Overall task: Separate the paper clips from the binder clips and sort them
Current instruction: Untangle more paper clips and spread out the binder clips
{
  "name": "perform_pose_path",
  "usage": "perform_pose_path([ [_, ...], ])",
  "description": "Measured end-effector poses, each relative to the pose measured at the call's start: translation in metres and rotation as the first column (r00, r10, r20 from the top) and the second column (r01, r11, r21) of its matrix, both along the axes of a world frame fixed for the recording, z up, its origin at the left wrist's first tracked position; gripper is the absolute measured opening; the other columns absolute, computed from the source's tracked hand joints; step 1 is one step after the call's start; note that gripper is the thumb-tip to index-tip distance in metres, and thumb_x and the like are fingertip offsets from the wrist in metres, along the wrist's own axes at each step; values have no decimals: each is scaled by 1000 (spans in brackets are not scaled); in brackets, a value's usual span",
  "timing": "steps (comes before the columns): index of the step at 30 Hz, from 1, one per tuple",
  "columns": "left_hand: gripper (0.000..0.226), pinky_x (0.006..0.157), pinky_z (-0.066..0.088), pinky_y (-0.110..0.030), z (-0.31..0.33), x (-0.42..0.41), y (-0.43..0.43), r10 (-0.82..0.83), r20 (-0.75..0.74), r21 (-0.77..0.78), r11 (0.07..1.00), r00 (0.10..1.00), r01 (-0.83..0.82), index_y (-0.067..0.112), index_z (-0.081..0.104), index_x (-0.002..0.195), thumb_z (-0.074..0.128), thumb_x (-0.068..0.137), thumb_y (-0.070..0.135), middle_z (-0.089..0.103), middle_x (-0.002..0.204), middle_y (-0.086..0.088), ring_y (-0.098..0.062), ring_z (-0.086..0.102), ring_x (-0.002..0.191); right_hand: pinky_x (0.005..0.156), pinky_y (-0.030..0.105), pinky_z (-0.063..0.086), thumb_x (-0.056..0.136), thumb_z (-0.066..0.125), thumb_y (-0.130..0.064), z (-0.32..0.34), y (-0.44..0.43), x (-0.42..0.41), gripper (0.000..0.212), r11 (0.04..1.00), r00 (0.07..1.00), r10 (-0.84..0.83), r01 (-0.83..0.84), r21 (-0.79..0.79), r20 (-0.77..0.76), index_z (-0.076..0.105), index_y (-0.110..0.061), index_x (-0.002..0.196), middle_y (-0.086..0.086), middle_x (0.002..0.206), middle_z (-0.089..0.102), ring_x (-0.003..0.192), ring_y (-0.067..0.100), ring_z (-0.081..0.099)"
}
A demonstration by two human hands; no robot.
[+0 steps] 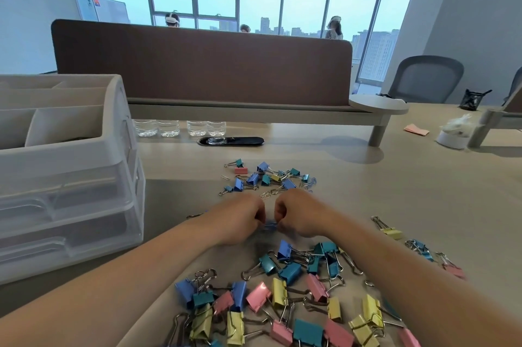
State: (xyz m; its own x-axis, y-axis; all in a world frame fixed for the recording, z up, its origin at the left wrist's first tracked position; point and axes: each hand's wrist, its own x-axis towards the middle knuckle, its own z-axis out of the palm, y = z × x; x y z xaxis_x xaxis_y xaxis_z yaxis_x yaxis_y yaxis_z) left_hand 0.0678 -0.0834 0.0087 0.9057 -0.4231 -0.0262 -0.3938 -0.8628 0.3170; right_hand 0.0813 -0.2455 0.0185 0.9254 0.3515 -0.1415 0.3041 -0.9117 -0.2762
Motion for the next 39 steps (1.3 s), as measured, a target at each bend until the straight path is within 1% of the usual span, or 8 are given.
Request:
perform_pose_path([
  [4,13,66,40,-22,-4,0,-1,-12,47,-14,1000,999,12,26,54,89,55,92,14,57,91,5,-11,53,84,85,35,54,86,69,-13,0,-2,-3,26,1000,1000,20,-21,6,9,56,-29,70,-4,91,65,87,16,61],
  [8,19,84,50,-28,-6,2,0,-3,17,-30,1000,1000,3,22,61,110,55,94,15,62,108,2,-12,57,96,85,33,53,89,68,-16,-1,-2,-2,15,999,999,42,-42,15,17,62,-24,78,-3,93,66,88,16,61],
  [10,21,87,51,-28,-6,3,0,3,-4,-39,999,1000,-4,21,63,114,58,94,18,64,110,2,-12,59,97,83,31,52,89,67,-16,-1,-2,-1,10,999,999,45,-46,18,26,63,-22,81,-3,92,65,87,16,60],
  [15,19,79,48,-23,-7,4,-1,0,-19,-65,998,1000,-2,24,64,109,66,90,24,63,103,6,-9,57,92,77,28,49,88,67,-17,-3,-2,1,10,998,998,54,-55,25,41,63,-23,81,-3,91,64,86,16,59],
  [19,14,83,50,-25,-10,4,-3,16,-6,-109,994,1000,-17,25,67,102,66,89,20,64,100,7,-8,58,92,78,31,50,87,69,-17,-2,-3,1,13,998,998,52,-54,34,40,61,-23,79,-3,88,62,84,16,59],
  [23,12,78,46,-21,-11,5,-5,25,9,-132,991,1000,-24,23,69,100,64,90,18,61,94,11,-7,57,89,77,28,50,88,70,-16,-1,-6,1,1,996,999,45,-46,74,20,70,-16,88,-2,90,66,82,14,59],
  [27,11,76,45,-19,-12,6,-7,20,17,-134,991,1000,-17,23,69,99,63,91,19,63,95,10,-6,57,86,78,27,50,88,69,-14,-2,-7,1,9,995,999,47,-47,87,8,74,-10,95,3,97,71,84,15,61],
  [39,12,75,46,-17,-13,8,-7,25,-13,-98,995,1000,-27,21,68,101,60,93,17,64,95,9,-5,58,84,84,37,56,87,68,-14,-7,-2,6,9,998,999,43,-42,37,-33,75,-9,92,5,92,72,87,21,66],
])
